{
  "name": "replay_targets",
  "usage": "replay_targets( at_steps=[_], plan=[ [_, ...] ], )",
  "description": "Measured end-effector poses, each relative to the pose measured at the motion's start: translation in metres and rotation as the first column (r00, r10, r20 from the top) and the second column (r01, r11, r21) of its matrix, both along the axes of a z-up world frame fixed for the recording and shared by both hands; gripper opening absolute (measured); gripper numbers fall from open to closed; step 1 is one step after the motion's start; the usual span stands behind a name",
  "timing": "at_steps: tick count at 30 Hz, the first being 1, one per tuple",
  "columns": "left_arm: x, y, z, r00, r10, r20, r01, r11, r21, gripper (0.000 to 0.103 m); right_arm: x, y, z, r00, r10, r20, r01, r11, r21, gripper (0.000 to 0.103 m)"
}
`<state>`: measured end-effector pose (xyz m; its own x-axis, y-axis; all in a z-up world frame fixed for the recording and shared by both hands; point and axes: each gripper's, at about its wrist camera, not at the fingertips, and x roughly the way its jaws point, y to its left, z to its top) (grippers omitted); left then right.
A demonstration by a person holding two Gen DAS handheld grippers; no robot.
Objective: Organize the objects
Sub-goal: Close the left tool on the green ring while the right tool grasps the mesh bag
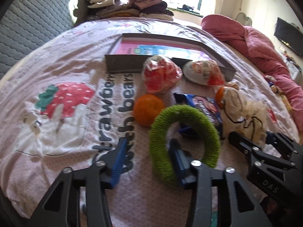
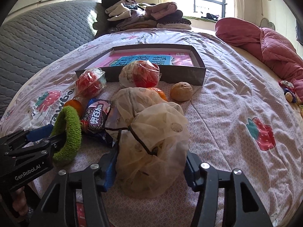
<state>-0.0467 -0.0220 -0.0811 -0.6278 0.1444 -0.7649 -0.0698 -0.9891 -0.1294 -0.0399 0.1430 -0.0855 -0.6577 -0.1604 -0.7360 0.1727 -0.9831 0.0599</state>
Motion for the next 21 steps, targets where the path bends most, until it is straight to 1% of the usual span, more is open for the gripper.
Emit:
replay_targets(
  at_steps=[1,2,4,7,8,11,21],
  plan=[
    [0.000,0.000,0.000,1.000,-0.011,0.001,0.011,1.000,0.018,0.035,0.001,-0.001,0.000,1.000,0.003,-0.003,-0.003,1.000,0.000,0.049],
    [0.001,0.000,0.001,1.000,-0.017,-0.002,0.018,1.000,0.026,0.033,0.002,-0.002,0.001,1.000,0.008,-0.005,-0.008,1.000,0.002,0.047],
    [0.003,0.002,0.001,1.000,-0.025,-0.010,0.026,0.999,0.027,0.022,0.003,-0.003,0.002,1.000,0.012,-0.011,-0.012,1.000,0.002,0.041],
    [0.003,0.002,0.002,0.999,-0.033,-0.020,0.034,0.999,0.038,0.014,0.003,-0.002,0.002,1.000,0.016,-0.009,-0.016,1.000,-0.006,0.034],
    [0.003,0.001,0.002,0.999,-0.034,-0.021,0.035,0.998,0.047,0.014,0.002,-0.001,0.002,1.000,0.017,-0.007,-0.017,1.000,-0.013,0.031],
    [0.004,-0.002,0.002,0.999,-0.034,-0.028,0.036,0.997,0.065,0.014,0.002,0.001,0.003,1.000,0.015,-0.010,-0.015,0.999,-0.030,0.027],
    [0.012,0.000,0.018,0.996,-0.026,-0.082,0.031,0.998,0.051,0.014,0.008,0.005,0.014,0.999,0.014,-0.036,-0.016,0.998,-0.063,0.024]
  ],
)
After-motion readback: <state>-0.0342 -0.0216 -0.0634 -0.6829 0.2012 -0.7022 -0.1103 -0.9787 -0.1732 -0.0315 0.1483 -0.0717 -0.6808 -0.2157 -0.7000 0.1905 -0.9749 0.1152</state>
